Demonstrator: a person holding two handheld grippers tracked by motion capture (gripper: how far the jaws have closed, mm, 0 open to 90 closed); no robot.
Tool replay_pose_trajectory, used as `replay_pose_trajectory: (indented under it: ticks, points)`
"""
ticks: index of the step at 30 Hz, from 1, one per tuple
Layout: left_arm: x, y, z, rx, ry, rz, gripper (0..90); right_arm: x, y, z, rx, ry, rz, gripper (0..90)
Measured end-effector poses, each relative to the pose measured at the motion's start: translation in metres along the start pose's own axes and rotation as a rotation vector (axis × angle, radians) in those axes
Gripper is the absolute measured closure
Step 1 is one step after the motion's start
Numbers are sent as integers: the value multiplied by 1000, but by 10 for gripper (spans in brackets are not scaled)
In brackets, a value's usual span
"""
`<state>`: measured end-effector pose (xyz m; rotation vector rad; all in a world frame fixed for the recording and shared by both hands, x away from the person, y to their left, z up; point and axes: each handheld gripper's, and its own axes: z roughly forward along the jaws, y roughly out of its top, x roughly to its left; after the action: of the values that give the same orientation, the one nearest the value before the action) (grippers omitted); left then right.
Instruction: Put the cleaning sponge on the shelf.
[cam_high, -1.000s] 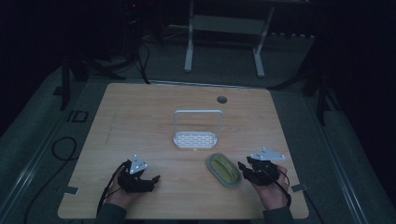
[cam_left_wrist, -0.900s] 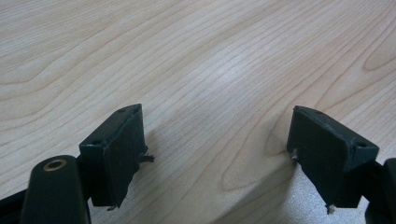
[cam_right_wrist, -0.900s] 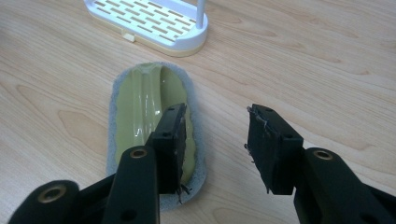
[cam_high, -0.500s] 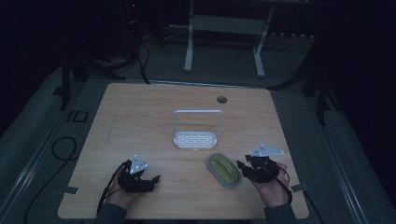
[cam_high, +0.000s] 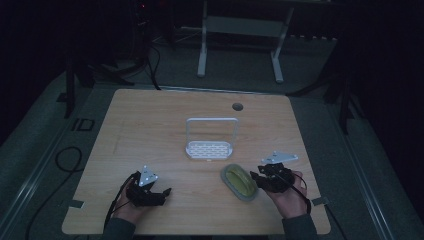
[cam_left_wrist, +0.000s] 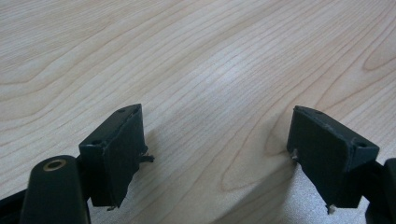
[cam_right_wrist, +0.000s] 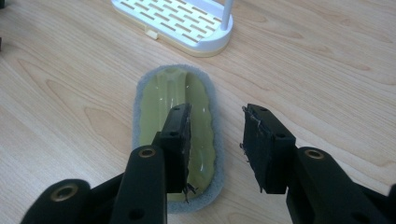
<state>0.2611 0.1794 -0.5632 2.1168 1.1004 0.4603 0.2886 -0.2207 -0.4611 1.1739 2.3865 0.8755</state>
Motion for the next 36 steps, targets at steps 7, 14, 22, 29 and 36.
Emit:
replay_pose_trajectory:
  ticks: [7,14,22,29,36]
  points:
    - [0,0,0,-3,0,-4,194,2,8,5,57,6,-14,621]
    - [0,0,0,-1,0,-2,194,7,18,10,106,14,-35,608]
    - [0,0,0,-2,0,-2,194,10,26,16,137,28,-55,600]
    - [0,0,0,0,0,0,194,13,31,24,187,20,-83,570]
    - [0,0,0,0,1,1,194,15,39,30,236,22,-95,561]
